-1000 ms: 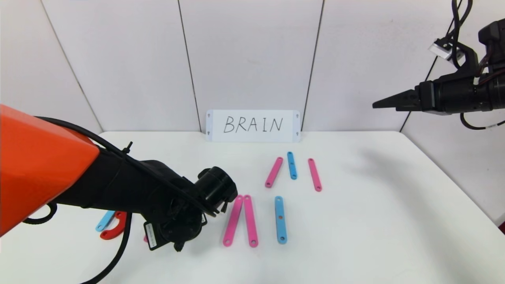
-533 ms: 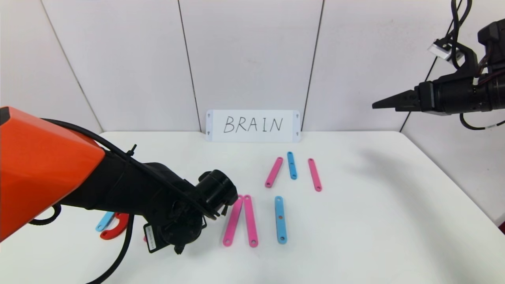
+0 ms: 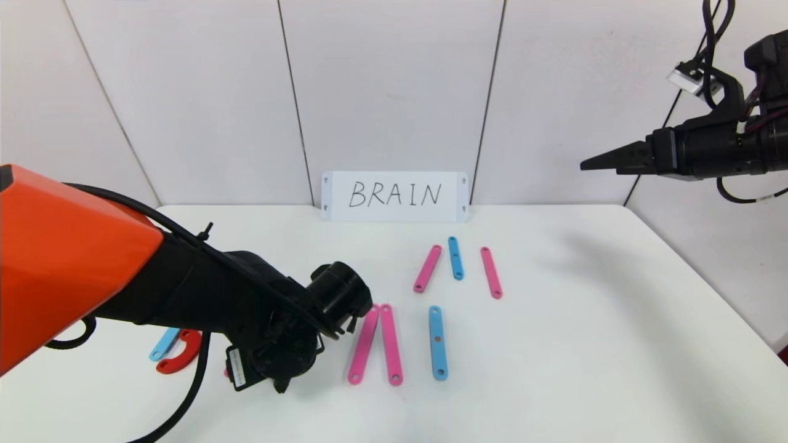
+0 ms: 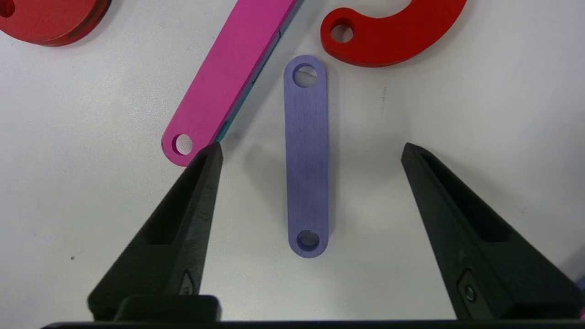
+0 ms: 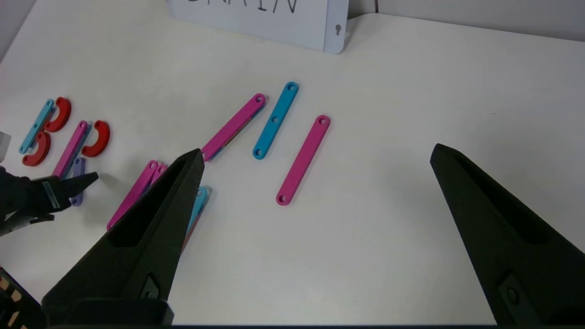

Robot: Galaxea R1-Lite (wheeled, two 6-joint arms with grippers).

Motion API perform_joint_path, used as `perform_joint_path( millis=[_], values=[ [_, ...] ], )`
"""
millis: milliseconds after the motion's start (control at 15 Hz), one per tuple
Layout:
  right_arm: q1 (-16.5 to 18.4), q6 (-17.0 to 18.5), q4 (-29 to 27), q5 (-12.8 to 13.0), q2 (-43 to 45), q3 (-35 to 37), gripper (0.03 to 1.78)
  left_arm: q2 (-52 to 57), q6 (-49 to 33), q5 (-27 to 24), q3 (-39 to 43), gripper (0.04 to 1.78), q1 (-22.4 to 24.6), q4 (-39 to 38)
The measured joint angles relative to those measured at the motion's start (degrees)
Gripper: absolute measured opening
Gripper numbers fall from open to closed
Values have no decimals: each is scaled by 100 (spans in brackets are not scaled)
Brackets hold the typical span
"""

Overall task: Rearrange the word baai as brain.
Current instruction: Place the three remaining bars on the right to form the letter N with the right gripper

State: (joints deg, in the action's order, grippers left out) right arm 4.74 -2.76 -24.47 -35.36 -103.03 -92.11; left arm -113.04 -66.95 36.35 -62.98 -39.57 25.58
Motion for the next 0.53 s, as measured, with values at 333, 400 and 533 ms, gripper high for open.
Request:
perform_joint_path(
  millis=[333,400,533],
  values=[
    [0,0,-1,0,-2,0,173,240,299,5,-249,174,-12,44],
    [-4,-13,0,0,-2,2,173,340,489,-33,-290,174,-12,50],
    [-26,-132,11,-2,12,68,174,638,1023,-336,-373,174,-12,44]
  ],
)
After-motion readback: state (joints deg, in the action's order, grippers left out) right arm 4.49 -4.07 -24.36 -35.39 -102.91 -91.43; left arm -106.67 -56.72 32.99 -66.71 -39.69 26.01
